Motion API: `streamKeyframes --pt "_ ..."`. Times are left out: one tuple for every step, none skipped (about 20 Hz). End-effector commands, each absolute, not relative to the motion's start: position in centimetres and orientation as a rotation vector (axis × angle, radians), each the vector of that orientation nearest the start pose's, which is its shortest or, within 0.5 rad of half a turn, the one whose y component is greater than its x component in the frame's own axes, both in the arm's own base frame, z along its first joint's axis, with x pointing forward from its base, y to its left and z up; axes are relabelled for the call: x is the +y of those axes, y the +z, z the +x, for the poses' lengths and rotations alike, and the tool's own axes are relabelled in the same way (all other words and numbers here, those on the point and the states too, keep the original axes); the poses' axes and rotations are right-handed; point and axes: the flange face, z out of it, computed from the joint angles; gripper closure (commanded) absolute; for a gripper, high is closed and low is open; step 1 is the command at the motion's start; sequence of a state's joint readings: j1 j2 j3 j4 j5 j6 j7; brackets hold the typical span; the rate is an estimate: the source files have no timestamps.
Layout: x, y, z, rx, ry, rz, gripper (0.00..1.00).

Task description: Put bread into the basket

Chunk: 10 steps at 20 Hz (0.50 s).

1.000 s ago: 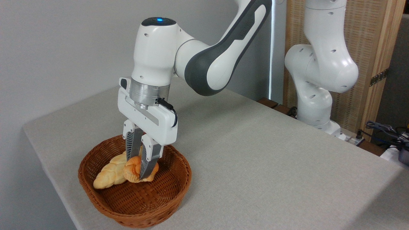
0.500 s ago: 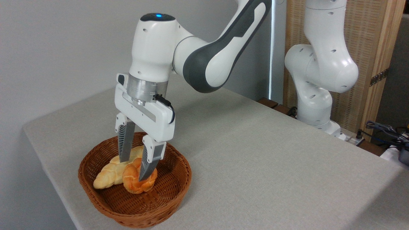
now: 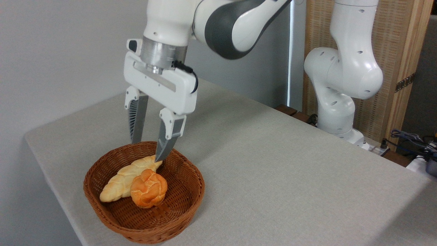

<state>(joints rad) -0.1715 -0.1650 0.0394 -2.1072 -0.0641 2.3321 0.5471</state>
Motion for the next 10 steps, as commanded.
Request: streamKeyframes --pt "-5.8 55.6 51.2 0.941 -0.587 -2.945 0.0" --pt "-5.7 55.5 51.0 0.943 -0.554 -2.956 0.0" --pt "-5.6 55.9 50.8 0.949 -0.527 -2.964 0.0" --pt "-5.6 56.3 50.7 0.96 -0.485 -2.972 0.0" --pt "-5.1 56.2 50.4 0.966 -0.43 -2.98 0.0" --pt "-4.7 55.9 50.3 0.969 -0.389 -2.99 0.0" --pt "-4.7 55.9 50.2 0.966 -0.382 -2.994 0.0" --pt "-4.6 55.8 50.2 0.962 -0.372 -2.998 0.0" --pt "-4.6 55.8 50.2 0.967 -0.372 -2.996 0.0" --pt "-4.7 55.7 50.3 0.965 -0.37 -2.997 0.0"
